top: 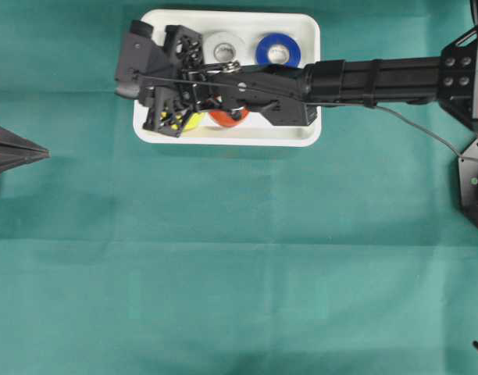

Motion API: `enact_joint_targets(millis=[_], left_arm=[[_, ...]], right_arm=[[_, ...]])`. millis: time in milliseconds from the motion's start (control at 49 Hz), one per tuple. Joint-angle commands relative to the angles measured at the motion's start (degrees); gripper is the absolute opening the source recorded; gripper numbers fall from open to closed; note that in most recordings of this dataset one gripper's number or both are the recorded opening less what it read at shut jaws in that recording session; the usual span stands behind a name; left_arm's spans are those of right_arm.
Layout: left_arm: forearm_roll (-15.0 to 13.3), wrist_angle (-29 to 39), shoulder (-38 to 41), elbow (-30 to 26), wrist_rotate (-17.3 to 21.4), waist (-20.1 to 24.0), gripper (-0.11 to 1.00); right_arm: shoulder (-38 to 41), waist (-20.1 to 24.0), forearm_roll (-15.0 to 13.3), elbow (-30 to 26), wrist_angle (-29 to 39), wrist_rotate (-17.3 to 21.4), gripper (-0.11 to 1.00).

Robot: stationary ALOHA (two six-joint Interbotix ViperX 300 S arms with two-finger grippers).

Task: Put the tape into the white case with the right arm.
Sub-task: 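Lift the black roll and place it in the tray's upper left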

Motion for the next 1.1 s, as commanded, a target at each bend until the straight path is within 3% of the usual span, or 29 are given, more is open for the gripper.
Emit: enact_joint_targets(millis=[0,265,490,714,918,1000,1082], left_arm=[[-0.09,-0.35,0.44,-0.70,-0.09,0.09,0.00],[-0.09,-0.35,0.53,-0.62,0.00,0.00,0.00],[-0.09,-0.35,0.53,-0.62,-0.09,0.00,0.00],[-0.09,-0.35,0.53,-0.62,-0.09,0.09,0.00],[-0.09,-0.35,0.44,-0.62,-0.09,0.00,0.00],[-0.09,-0.35,0.53,-0.62,-0.09,0.09,0.00],[-0.09,-0.35,0.53,-0.62,-0.09,0.09,0.00]], right_arm=[[-4.92,-0.79,-0.18,1.05,-0.53,0.09,0.00],[-7.73,-1.85,-0.09,5.80,-0.35,0.18,0.00],[-7.73,-1.85,-0.09,6.42,0.35,-0.09,0.00],[-7.91,-1.85,-0.18,6.68,6.15,-0.35,0.00],[-7.82,-1.85,-0.18,6.68,5.01,-0.26,0.01],[-7.82,-1.85,-0.18,6.94,4.39,-0.26,0.14],[-7.91,-1.85,-0.18,7.12,4.04,-0.09,0.34]])
